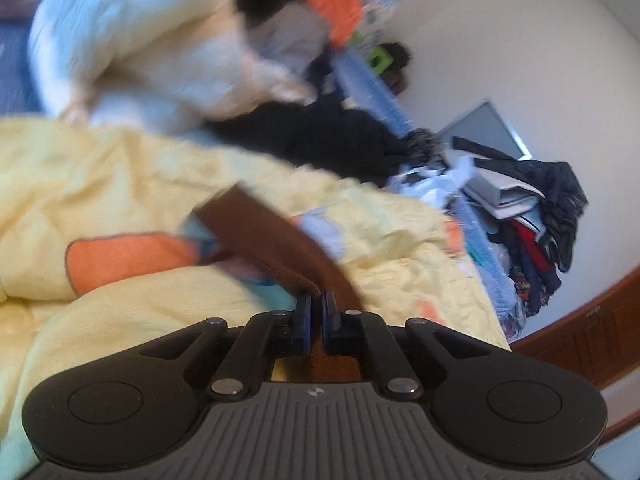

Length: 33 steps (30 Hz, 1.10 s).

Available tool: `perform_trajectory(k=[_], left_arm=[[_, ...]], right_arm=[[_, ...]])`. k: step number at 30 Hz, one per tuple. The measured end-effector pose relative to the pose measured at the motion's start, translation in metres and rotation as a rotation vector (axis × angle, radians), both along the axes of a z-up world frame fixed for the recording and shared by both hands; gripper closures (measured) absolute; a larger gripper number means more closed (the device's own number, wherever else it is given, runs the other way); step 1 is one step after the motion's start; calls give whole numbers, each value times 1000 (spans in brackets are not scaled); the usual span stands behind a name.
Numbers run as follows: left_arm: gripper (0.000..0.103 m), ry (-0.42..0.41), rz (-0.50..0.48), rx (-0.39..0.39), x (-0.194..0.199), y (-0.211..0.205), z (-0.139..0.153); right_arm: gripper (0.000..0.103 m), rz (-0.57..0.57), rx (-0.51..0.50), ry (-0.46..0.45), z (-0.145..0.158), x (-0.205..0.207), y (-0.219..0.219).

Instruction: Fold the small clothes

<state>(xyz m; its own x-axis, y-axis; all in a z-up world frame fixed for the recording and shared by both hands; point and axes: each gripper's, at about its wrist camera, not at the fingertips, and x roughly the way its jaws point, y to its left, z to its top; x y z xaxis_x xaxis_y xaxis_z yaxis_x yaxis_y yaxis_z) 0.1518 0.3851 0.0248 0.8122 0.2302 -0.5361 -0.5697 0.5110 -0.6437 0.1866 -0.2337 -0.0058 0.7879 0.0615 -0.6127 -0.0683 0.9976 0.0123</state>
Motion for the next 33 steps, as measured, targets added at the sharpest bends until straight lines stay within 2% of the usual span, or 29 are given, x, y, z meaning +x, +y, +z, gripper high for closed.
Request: perform_trajectory(k=[2,4,7,10,12,14,16,18,19,20,22,24,26,29,30,31,33], left_arm=[[99,-52,-75,72,-1,-35,26],[99,-101,-214,156,2,-92,50],[99,-159,-512,254,1,-203,64],[97,-116,-865,309,-7,-316,43],[96,-15,-995,371,-18,-370,22],[95,61,-1023,417,-31,-396,6],[93,72,-1017,407,-44,-398,-6],[85,81,-1013,396,-52,-390,-15],[82,73,-1002,389,-55,-384,-20],[82,29,-990,371,-61,-376,-23],[82,-23,-959,313,-69,-367,-30],[82,-26,-947,294,-69,-365,-31],[82,-29,-942,302,-70,-366,-31],[81,-30,-940,315,-71,-370,-31],[80,-32,-942,313,-70,-371,-31],[78,-38,-945,304,-72,-369,-31],[76,-49,-951,279,-73,-365,-32]], right_arm=[[0,-2,2,-1,0,0,0],[0,-3,4,-1,0,1,0],[0,-5,11,-3,0,1,-1],[0,-7,21,-6,0,1,-1],[0,-8,28,-8,0,0,-2],[0,-10,35,-9,0,0,-3],[0,-10,42,-11,0,-2,-4],[0,-10,47,-13,0,-2,-4],[0,-10,51,-14,0,-2,-5],[0,-11,54,-15,0,-2,-5],[0,-10,60,-13,1,-3,-6],[0,-6,84,-2,5,-3,-9],[0,-47,213,29,17,-3,-19],[0,-36,565,58,34,-7,-35],[0,-9,640,88,37,-5,-35],[5,26,685,138,37,0,-31],[15,73,689,251,33,13,-18]])
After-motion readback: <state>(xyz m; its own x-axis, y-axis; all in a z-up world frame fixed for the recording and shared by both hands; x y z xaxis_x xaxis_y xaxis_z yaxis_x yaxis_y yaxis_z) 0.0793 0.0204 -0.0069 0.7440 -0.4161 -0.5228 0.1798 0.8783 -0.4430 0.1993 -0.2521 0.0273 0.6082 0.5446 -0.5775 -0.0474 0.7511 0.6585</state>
